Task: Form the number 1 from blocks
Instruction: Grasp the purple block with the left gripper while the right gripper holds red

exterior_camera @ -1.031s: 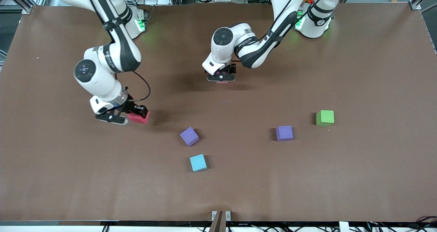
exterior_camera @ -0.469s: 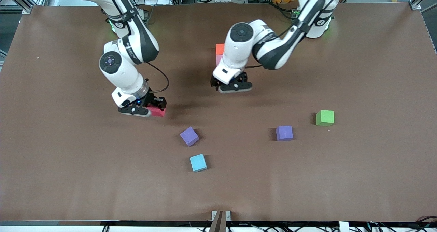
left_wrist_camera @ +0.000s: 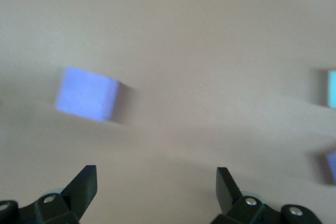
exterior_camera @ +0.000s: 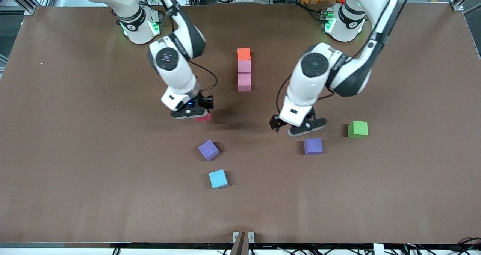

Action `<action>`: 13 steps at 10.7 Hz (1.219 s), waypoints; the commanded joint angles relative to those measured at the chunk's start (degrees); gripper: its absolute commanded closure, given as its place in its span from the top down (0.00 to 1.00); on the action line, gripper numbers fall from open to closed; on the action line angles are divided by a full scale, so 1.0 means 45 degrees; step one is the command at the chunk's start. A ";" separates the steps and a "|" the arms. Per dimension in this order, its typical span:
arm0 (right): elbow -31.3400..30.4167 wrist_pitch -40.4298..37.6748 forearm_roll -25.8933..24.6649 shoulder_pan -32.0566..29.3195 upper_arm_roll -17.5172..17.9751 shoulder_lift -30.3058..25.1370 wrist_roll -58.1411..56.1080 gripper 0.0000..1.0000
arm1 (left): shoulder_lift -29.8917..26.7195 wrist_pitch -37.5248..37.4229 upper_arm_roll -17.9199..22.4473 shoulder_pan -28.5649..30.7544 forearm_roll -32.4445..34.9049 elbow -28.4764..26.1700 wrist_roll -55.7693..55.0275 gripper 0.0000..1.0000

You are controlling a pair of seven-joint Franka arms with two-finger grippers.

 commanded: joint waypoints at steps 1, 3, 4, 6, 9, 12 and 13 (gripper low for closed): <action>0.2087 -0.0095 -0.0220 0.1295 -0.0147 0.1909 0.2084 0.42 | 0.0618 -0.0265 0.0815 -0.0065 0.0118 0.0639 0.1370 1.00; 0.2405 0.0022 -0.0123 0.1923 -0.0128 0.2538 0.2578 0.42 | 0.1184 -0.0265 0.1673 -0.0104 0.0099 0.1145 0.3435 1.00; 0.2541 0.0022 -0.0103 0.2254 -0.0147 0.2811 0.2889 0.42 | 0.1419 -0.0265 0.1890 -0.0085 0.0079 0.1186 0.4471 1.00; 0.2776 0.0042 -0.0083 0.2860 -0.0128 0.3222 0.3457 0.42 | 0.1888 -0.0265 0.2282 -0.0046 -0.0404 0.1381 0.6213 1.00; 0.2738 0.0042 -0.0063 0.3486 -0.0069 0.3243 0.4179 0.42 | 0.2240 -0.0265 0.2303 -0.0104 -0.1151 0.1362 0.6239 1.00; 0.2660 0.0023 -0.0083 0.3644 0.0107 0.3243 0.4357 0.54 | 0.2670 -0.0265 0.2303 -0.0221 -0.1190 0.1362 0.6336 1.00; 0.2621 0.0022 -0.0103 0.3645 0.0126 0.3243 0.4357 0.57 | 0.2787 -0.0246 0.2303 -0.0222 -0.1210 0.1362 0.6337 1.00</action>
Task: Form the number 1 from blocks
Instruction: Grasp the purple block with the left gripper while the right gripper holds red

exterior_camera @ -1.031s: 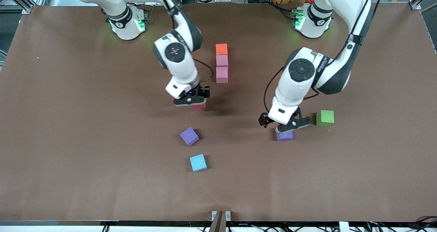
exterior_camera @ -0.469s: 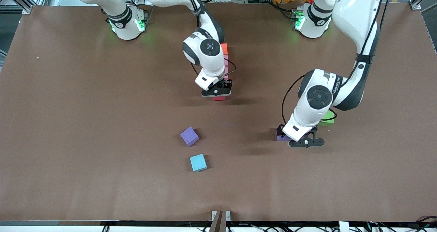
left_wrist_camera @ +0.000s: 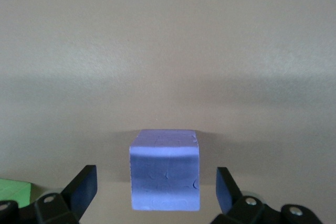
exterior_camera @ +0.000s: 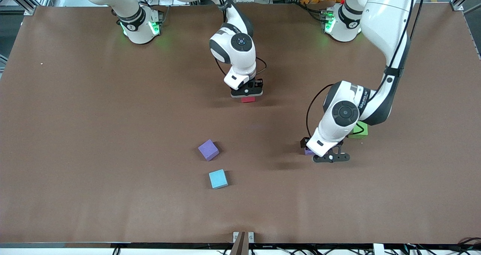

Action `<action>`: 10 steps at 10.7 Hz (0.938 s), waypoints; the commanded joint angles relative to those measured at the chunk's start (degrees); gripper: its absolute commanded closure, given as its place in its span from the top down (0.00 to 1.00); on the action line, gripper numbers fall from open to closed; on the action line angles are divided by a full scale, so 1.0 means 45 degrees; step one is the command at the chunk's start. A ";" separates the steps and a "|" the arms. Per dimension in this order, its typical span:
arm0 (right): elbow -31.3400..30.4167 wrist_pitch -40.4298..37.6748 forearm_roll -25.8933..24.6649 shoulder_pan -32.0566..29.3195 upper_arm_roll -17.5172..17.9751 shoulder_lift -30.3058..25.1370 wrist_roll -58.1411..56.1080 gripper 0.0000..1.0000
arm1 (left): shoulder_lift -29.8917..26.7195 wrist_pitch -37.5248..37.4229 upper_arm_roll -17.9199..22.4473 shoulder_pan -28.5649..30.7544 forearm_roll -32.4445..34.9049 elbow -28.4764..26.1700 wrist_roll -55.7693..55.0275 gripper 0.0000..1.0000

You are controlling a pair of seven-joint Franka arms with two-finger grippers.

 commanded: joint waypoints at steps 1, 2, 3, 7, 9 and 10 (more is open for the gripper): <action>0.0023 -0.0046 -0.0131 0.0009 0.0017 0.0118 0.0274 0.57 | 0.0369 -0.0219 0.0067 -0.0086 -0.0400 0.0331 0.0426 1.00; -0.0094 -0.0046 -0.0170 -0.0030 0.0017 0.0098 0.0274 0.57 | 0.0466 -0.0219 0.0066 -0.0105 -0.0400 0.0350 0.0407 1.00; -0.0153 -0.0046 -0.0190 -0.0069 0.0017 0.0079 0.0274 0.57 | 0.0564 -0.0180 0.0066 -0.0106 -0.0400 0.0370 0.0407 1.00; -0.0271 -0.0046 -0.0209 -0.0049 0.0017 0.0001 0.0603 1.00 | 0.0760 -0.0141 0.0028 -0.0145 -0.0419 0.0351 0.0387 1.00; -0.0348 -0.0220 -0.0190 -0.0224 0.0017 -0.0620 0.0976 1.00 | 0.0858 -0.0141 0.0027 -0.0241 -0.0419 0.0331 0.0232 1.00; -0.1026 -0.0203 -0.0190 -0.0593 0.0037 -0.1495 0.1035 1.00 | 0.0877 -0.0141 0.0008 -0.0262 -0.0419 0.0331 0.0212 1.00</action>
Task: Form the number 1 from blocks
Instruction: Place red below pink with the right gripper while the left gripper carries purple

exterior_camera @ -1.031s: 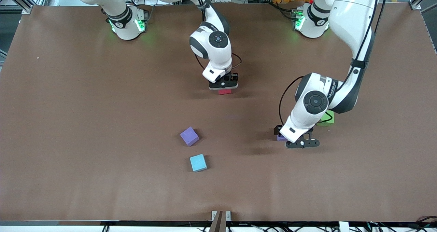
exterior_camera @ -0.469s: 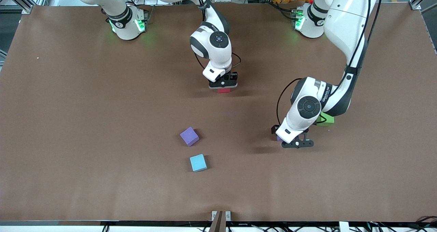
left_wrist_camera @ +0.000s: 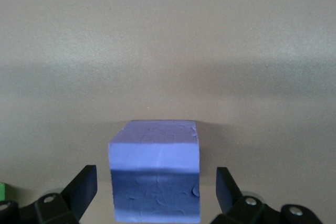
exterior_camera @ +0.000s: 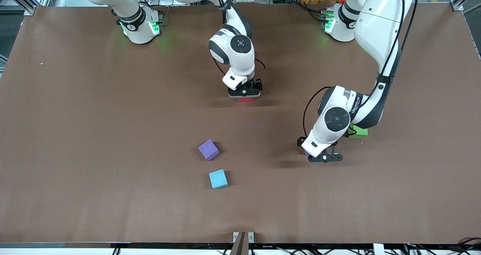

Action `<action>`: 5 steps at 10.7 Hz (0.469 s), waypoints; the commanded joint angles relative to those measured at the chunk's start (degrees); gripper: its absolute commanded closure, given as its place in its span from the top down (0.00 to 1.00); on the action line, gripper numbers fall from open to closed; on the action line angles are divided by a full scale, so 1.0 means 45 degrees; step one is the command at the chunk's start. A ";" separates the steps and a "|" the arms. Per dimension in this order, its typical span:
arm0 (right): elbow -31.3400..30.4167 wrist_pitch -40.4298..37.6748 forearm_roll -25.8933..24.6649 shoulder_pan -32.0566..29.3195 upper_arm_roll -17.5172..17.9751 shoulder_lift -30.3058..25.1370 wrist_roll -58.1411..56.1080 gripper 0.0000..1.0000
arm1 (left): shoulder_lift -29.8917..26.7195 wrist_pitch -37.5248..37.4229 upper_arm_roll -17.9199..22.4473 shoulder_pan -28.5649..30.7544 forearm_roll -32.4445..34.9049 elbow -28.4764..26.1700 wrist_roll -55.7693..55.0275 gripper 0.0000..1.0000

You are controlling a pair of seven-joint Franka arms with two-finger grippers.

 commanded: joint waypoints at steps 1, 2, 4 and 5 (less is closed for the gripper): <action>-0.1550 -0.0196 -0.0189 -0.1089 0.0276 -0.2257 0.0321 1.00 | 0.0170 -0.0141 0.0011 -0.0167 -0.0387 0.0276 0.0191 0.82; -0.2098 -0.0235 -0.0189 -0.1965 0.0606 -0.2962 0.0340 1.00 | 0.0170 -0.0141 -0.0028 -0.0264 -0.0387 0.0256 0.0171 0.34; -0.2377 -0.0235 -0.0189 -0.3334 0.0649 -0.3495 0.0359 1.00 | 0.0053 -0.0160 -0.0106 -0.0497 -0.0406 0.0256 0.0113 0.00; -0.2377 -0.0255 -0.0189 -0.4076 0.0649 -0.3748 0.0263 1.00 | -0.0005 -0.0161 -0.0377 -0.0538 -0.0406 0.0276 -0.0332 0.00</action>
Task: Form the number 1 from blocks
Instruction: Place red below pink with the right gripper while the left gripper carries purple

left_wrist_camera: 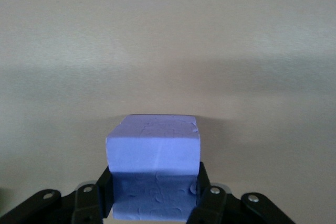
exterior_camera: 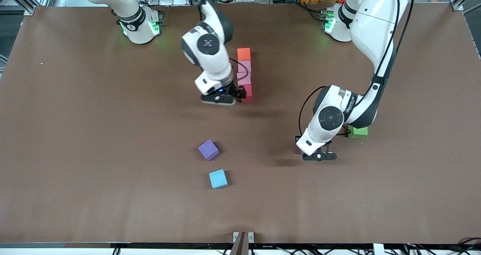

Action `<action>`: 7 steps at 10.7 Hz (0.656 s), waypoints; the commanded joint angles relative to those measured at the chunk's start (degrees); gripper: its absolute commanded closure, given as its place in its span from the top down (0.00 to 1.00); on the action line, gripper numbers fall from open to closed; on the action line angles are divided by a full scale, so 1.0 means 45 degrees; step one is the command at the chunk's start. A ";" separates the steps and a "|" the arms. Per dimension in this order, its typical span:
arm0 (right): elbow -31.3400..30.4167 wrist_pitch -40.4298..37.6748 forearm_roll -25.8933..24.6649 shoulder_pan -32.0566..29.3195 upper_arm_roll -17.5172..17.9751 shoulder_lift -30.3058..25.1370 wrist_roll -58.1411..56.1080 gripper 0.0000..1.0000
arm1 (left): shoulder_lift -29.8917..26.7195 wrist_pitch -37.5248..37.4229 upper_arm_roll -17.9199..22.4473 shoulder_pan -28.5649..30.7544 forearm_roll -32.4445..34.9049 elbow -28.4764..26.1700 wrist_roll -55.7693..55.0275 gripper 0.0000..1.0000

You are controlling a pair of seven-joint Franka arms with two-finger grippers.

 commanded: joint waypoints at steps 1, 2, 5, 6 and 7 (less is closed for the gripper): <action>-0.0569 -0.0191 -0.0316 -0.1768 0.0345 -0.1114 -0.0343 1.00 | -0.0159 -0.0161 -0.0435 -0.0359 -0.0364 0.0145 -0.0868 0.00; -0.0491 -0.0909 -0.0569 -0.2433 0.0345 -0.1543 -0.1430 1.00 | -0.0256 -0.0161 -0.0631 -0.0631 -0.0364 0.0145 -0.1493 0.00; 0.0364 -0.3971 -0.0844 -0.4327 0.0344 -0.2600 -0.3756 1.00 | -0.0374 -0.0161 -0.1412 -0.1450 -0.0345 0.0145 -0.3895 0.00; 0.0968 -0.5142 -0.0883 -0.5049 0.0325 -0.2737 -0.4674 1.00 | -0.0413 -0.0161 -0.1743 -0.1628 -0.0345 0.0145 -0.4424 0.00; 0.1419 -0.5986 -0.1038 -0.5617 0.0325 -0.2932 -0.5264 1.00 | -0.0413 -0.0161 -0.2191 -0.1610 -0.0345 0.0145 -0.4835 0.00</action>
